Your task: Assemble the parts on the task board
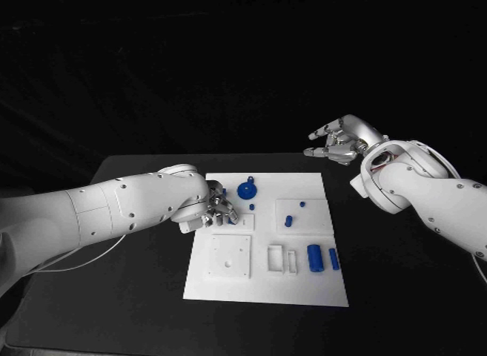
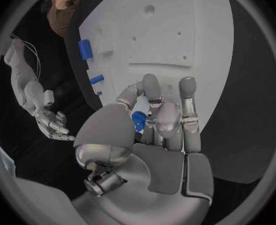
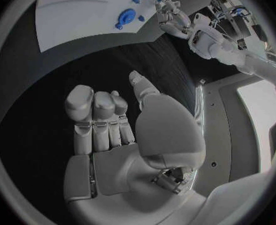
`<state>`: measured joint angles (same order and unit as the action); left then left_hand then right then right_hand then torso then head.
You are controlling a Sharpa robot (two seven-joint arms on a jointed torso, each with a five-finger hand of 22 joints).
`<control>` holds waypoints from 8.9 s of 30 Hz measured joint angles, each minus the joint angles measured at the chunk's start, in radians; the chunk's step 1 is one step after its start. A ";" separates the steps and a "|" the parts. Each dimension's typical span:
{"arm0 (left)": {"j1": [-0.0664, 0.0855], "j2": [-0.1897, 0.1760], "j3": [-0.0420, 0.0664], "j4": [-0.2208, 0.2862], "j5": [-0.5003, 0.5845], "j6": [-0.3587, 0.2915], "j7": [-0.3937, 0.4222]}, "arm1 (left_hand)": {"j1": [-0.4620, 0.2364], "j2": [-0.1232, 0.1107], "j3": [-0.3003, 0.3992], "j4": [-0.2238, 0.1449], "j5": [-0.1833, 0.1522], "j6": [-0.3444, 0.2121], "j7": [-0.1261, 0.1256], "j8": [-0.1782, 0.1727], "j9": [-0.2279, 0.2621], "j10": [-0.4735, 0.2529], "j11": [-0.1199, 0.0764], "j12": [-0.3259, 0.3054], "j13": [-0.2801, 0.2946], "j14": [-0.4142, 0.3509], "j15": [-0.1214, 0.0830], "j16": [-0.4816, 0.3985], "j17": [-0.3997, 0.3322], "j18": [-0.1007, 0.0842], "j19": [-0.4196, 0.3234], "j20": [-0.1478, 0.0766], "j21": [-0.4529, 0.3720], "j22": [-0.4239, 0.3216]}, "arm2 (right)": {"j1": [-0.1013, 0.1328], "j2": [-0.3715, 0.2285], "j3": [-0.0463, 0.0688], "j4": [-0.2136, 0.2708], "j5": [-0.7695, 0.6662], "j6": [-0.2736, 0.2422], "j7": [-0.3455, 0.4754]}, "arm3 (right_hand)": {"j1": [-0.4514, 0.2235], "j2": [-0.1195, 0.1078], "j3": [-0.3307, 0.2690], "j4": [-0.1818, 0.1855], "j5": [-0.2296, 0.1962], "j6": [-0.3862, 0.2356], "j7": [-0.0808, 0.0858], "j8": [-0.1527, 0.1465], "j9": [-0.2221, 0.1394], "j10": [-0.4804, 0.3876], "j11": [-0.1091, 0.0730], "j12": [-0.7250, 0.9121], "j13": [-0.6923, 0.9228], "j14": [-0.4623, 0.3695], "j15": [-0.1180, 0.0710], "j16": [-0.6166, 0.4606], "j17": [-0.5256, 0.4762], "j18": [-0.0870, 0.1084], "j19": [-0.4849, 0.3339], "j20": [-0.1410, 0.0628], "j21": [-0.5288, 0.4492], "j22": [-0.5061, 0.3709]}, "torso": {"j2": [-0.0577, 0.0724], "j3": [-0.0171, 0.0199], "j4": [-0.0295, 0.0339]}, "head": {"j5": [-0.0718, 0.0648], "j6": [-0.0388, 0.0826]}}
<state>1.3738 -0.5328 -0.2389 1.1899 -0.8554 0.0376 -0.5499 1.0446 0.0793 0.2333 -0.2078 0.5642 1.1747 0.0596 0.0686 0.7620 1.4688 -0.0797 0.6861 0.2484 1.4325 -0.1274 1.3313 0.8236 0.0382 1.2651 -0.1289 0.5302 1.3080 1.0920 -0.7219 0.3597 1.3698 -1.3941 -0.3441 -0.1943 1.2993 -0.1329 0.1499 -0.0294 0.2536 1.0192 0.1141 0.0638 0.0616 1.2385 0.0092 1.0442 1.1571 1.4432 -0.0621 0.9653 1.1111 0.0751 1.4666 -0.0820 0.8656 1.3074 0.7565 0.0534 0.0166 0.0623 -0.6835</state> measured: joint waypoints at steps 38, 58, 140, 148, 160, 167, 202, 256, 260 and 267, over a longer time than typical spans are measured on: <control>0.002 0.014 0.001 -0.009 -0.020 0.017 -0.003 | -0.022 0.022 -0.012 0.043 -0.081 0.003 0.003 0.000 0.226 0.002 0.002 0.009 -0.002 0.006 0.001 0.004 0.013 0.000 0.004 0.004 -0.006 0.000 | -0.001 0.006 0.000 -0.006 -0.001 0.004 -0.001 | 0.000 0.000 0.005 -0.005 0.000 0.006 -0.001 0.000 0.000 0.000 0.000 0.000 0.000 0.000 0.000 0.000 0.000 0.000 0.000 0.000 0.000 0.000 | 0.000 -0.0006 0.0009 | -0.003 -0.002; -0.002 0.016 0.000 0.002 -0.099 0.031 0.005 | -0.022 0.022 -0.014 0.039 -0.064 0.003 0.003 0.004 0.226 0.002 0.002 0.015 -0.003 0.006 0.001 0.013 0.023 0.000 0.004 0.004 -0.006 -0.001 | -0.001 0.006 0.000 -0.006 -0.001 0.005 -0.001 | 0.000 0.000 0.011 -0.011 -0.001 0.005 -0.001 0.000 0.000 0.000 0.000 0.000 0.000 0.000 0.000 0.000 0.000 0.000 0.000 0.000 0.000 0.000 | 0.000 -0.0002 0.0005 | -0.002 -0.003; 0.100 0.051 0.061 -0.314 0.122 0.131 0.076 | 0.043 -0.083 -0.318 0.276 -0.316 -0.226 -0.010 0.330 -0.542 -0.004 0.043 -0.175 -0.026 -0.064 0.010 -0.143 -0.265 -0.008 0.014 -0.003 -0.138 -0.001 | -0.009 -0.003 0.000 -0.002 -0.002 -0.004 0.000 | 0.000 0.000 0.002 -0.013 0.052 0.005 -0.002 0.000 0.000 0.000 0.000 -0.004 -0.002 0.000 0.000 0.000 0.000 0.000 0.000 0.000 0.000 0.000 | 0.012 0.0071 -0.0121 | 0.004 0.056; 0.065 0.105 0.059 -0.404 0.042 0.162 0.105 | 0.044 -0.083 -0.323 0.267 -0.230 -0.242 -0.030 0.435 -0.384 -0.003 0.035 -0.159 -0.016 -0.066 0.008 -0.128 -0.265 -0.008 0.014 -0.003 -0.130 -0.001 | -0.009 -0.002 0.001 0.003 -0.002 -0.007 0.000 | 0.000 0.000 0.002 -0.013 0.052 0.005 -0.002 0.000 0.000 0.000 0.000 -0.004 -0.002 0.000 0.000 0.000 0.000 0.000 0.000 0.000 0.000 0.000 | 0.023 0.0091 -0.0211 | 0.010 0.061; 0.047 0.129 0.058 -0.456 -0.044 0.158 0.156 | 0.023 -0.117 -0.285 0.322 -0.214 -0.268 -0.051 0.503 -0.075 0.000 0.025 -0.144 0.003 -0.067 0.005 -0.108 -0.259 -0.023 0.014 -0.011 -0.110 0.000 | -0.009 -0.001 0.004 0.011 -0.002 -0.015 0.001 | 0.000 0.000 0.002 -0.013 0.052 0.005 -0.002 0.000 0.000 0.000 0.000 -0.004 -0.002 0.000 0.000 0.000 0.000 0.000 0.000 0.000 0.000 0.000 | 0.037 0.0128 -0.0319 | 0.020 0.066; 0.046 0.133 0.058 -0.460 -0.076 0.157 0.173 | 0.018 -0.121 -0.278 0.329 -0.224 -0.264 -0.055 0.484 -0.062 0.000 0.025 -0.144 0.003 -0.064 0.002 -0.104 -0.259 -0.023 0.014 -0.011 -0.106 0.000 | -0.009 -0.002 0.005 0.012 -0.003 -0.018 0.001 | 0.000 0.000 0.002 -0.013 0.052 0.005 -0.002 0.000 0.000 0.000 0.000 -0.004 -0.002 0.000 0.000 0.000 0.000 0.000 0.000 0.000 0.000 0.000 | 0.039 0.0139 -0.0346 | 0.022 0.066; 0.027 0.144 0.054 -0.482 -0.101 0.225 0.178 | 0.016 -0.092 -0.310 0.302 -0.224 -0.244 -0.046 0.422 -0.075 0.000 0.025 -0.149 0.002 -0.072 0.003 -0.104 -0.276 -0.023 0.010 -0.014 -0.107 0.000 | -0.009 -0.003 0.007 0.013 -0.003 -0.020 0.000 | 0.000 0.000 0.003 -0.013 0.035 0.005 -0.002 0.000 0.000 0.000 0.000 -0.004 -0.002 0.000 0.000 0.000 0.001 0.000 0.000 0.000 0.000 0.000 | 0.040 0.0128 -0.0349 | 0.019 0.061; 0.036 0.035 0.055 -0.294 0.050 0.085 0.189 | 0.075 0.093 -0.161 0.082 -0.058 -0.254 -0.043 0.465 -0.035 -0.004 0.021 -0.151 -0.006 -0.064 -0.006 -0.109 -0.263 -0.023 0.007 -0.018 -0.099 0.000 | -0.009 -0.006 0.007 -0.005 0.014 -0.020 0.002 | -0.015 0.007 0.033 0.003 0.033 0.005 -0.002 0.000 0.000 0.000 0.000 -0.004 -0.001 0.000 0.000 0.000 0.003 0.000 0.000 0.000 0.000 0.000 | 0.036 0.0104 -0.0273 | 0.027 0.053; 0.045 -0.032 0.055 -0.179 0.062 0.030 0.169 | 0.072 0.090 -0.152 0.074 -0.058 -0.249 -0.037 0.454 -0.030 0.000 0.017 -0.137 -0.009 -0.053 -0.005 -0.108 -0.248 -0.023 0.011 -0.022 -0.099 0.000 | -0.009 -0.011 0.007 -0.005 0.016 -0.020 0.002 | -0.015 0.007 0.033 0.003 0.033 0.005 -0.002 0.000 0.000 0.000 0.000 -0.004 -0.001 0.000 0.000 0.000 0.003 0.000 0.000 0.000 0.000 0.000 | 0.032 0.0080 -0.0198 | 0.024 0.049; 0.049 -0.139 0.051 0.014 0.065 -0.076 0.130 | 0.056 0.083 -0.129 0.038 -0.052 -0.240 -0.028 0.447 -0.002 -0.004 0.014 -0.125 -0.016 -0.037 -0.006 -0.108 -0.230 -0.023 0.018 -0.021 -0.095 0.000 | -0.009 -0.016 0.007 -0.008 0.019 -0.019 0.002 | -0.015 0.007 0.033 0.003 0.033 0.005 -0.002 0.000 0.000 0.000 0.000 -0.004 -0.001 0.000 0.000 0.000 0.003 0.000 0.000 0.000 0.000 0.000 | 0.026 0.0025 -0.0073 | 0.020 0.041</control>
<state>1.4232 -0.6719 -0.1881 1.2042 -0.7908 -0.0389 -0.4201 1.1002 0.1622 0.1042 -0.1695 0.5123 0.9349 0.0312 0.5157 0.7596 1.4651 -0.0660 0.5614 0.2326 1.3955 -0.1337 1.2230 0.5935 0.0153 1.2831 -0.1502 0.4352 1.3077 1.0826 -0.7376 0.3664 1.3621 -1.3753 -0.3635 -0.1920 1.2846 -0.1263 0.1826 -0.0263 0.2867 1.0243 0.1125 0.0638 0.0617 1.2385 0.0092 1.0405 1.1562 1.4432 -0.0621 0.9653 1.1143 0.0751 1.4667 -0.0821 0.8657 1.3078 0.7830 0.0559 0.0093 0.0821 -0.6427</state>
